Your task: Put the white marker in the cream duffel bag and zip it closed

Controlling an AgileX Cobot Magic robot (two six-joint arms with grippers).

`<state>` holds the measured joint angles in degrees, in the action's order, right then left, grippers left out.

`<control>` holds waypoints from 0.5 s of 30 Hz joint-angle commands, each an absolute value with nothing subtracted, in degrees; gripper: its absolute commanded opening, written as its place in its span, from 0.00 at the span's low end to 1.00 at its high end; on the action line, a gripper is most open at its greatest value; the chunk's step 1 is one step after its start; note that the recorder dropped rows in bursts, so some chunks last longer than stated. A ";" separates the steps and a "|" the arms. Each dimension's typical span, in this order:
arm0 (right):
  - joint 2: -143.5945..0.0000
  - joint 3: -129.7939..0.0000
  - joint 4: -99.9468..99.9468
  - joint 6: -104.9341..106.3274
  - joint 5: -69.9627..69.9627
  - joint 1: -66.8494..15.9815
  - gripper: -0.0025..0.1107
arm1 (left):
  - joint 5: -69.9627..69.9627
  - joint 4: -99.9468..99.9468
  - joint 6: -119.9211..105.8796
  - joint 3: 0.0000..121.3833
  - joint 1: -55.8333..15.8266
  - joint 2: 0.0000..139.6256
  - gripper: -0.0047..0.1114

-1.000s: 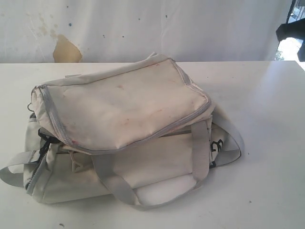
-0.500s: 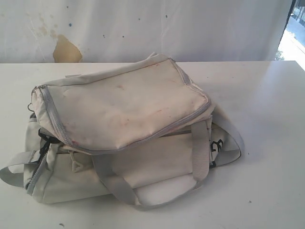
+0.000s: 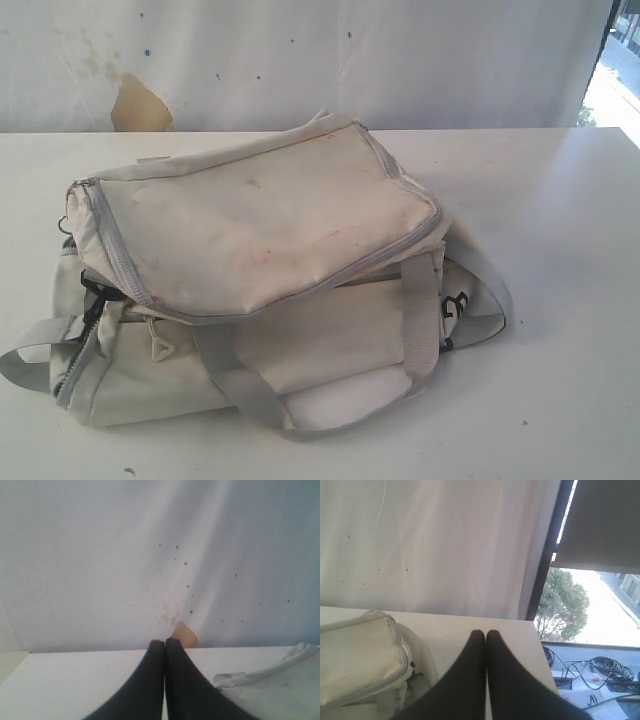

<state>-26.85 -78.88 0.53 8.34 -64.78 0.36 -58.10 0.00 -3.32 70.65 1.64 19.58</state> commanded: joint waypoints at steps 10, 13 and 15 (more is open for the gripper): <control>0.00 -60.54 -6.28 8.84 -69.96 0.36 0.02 | -60.96 -2.37 -2.47 65.44 -0.65 0.00 0.04; 0.00 -60.43 -6.16 8.84 -69.45 0.36 0.02 | -60.01 -2.04 -2.59 65.68 -0.65 0.00 0.04; 0.00 -59.69 -6.16 8.52 -66.89 0.36 0.02 | -59.06 -2.49 -2.71 65.68 -0.77 0.00 0.04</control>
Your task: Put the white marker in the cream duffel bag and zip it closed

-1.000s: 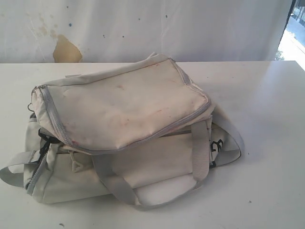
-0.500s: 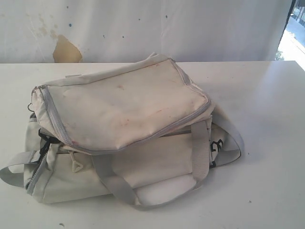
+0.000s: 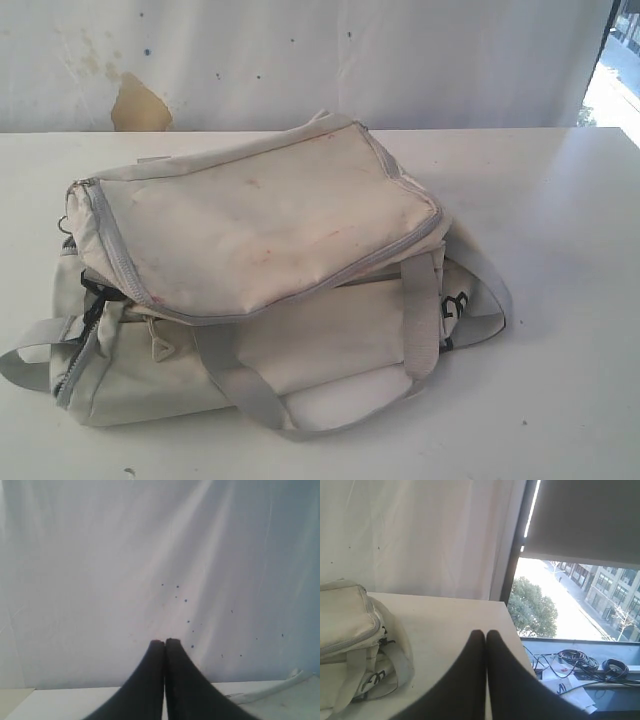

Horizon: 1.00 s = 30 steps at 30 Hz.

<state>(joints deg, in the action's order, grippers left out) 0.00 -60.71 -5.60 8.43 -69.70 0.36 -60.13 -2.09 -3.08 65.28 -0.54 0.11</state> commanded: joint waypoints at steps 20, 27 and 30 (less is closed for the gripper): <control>0.00 -15.35 -6.03 4.66 -15.86 0.36 0.02 | -16.07 -3.09 -2.52 20.61 -0.77 0.00 0.04; 0.00 -3.24 -6.03 4.66 -2.50 0.36 0.02 | -5.47 -3.09 -2.52 8.48 -0.77 0.00 0.04; 0.00 0.00 -6.03 4.55 -4.64 0.36 0.02 | 0.00 -3.09 -1.30 0.00 -0.77 0.00 0.04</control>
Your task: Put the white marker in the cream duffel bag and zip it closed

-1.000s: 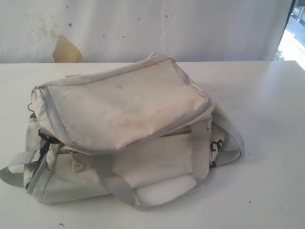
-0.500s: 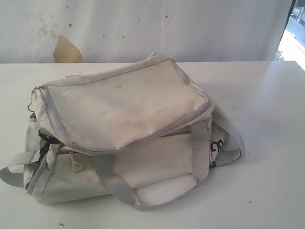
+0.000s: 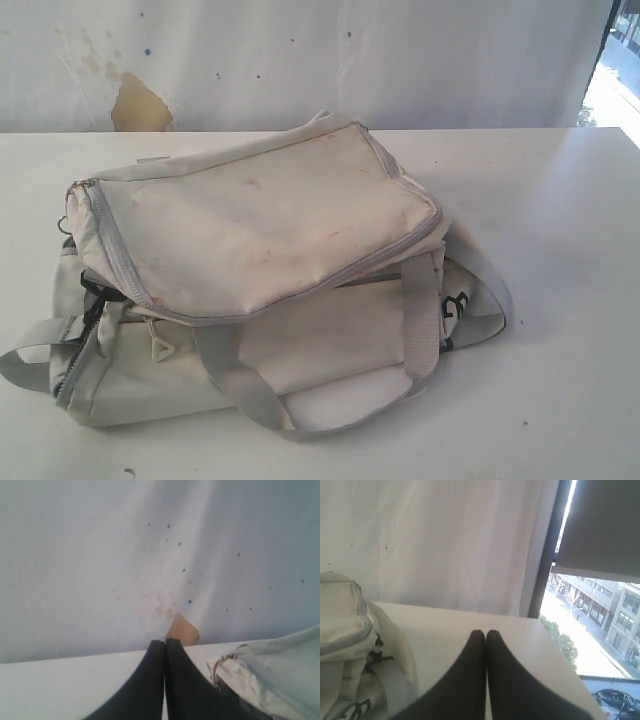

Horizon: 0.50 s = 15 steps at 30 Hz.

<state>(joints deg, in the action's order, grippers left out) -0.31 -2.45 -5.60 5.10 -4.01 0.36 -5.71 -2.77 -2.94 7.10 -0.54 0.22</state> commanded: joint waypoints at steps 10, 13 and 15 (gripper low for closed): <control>0.00 0.00 -5.92 2.34 -7.20 0.36 0.02 | -5.69 -1.80 -0.89 0.00 -0.77 0.00 0.04; 0.00 0.00 -5.92 2.34 -7.20 0.36 0.02 | -5.69 -1.80 -1.24 0.00 -0.77 0.00 0.04; 0.00 0.00 -5.92 2.34 -7.31 0.36 0.02 | -5.69 -1.80 -1.24 0.00 -0.77 0.00 0.04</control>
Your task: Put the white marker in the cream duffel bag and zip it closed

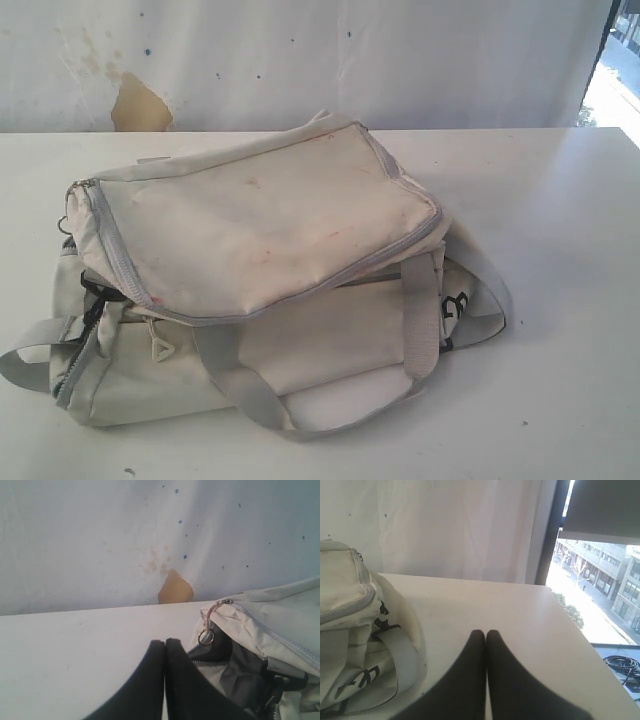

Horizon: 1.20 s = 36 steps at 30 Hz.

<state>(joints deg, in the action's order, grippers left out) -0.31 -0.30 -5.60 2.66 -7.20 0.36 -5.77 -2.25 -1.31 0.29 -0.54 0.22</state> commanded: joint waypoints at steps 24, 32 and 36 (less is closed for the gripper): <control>0.00 0.00 -4.23 0.00 -7.57 0.36 0.02 | -5.69 -1.80 -1.24 0.00 -0.77 0.00 0.04; 0.00 0.00 -2.97 0.00 -7.68 0.36 0.02 | -5.69 -1.80 -1.24 0.00 -0.77 0.00 0.04; 0.00 0.00 -2.97 0.00 -7.68 0.36 0.02 | -5.69 -1.80 -1.24 0.00 -0.77 0.00 0.04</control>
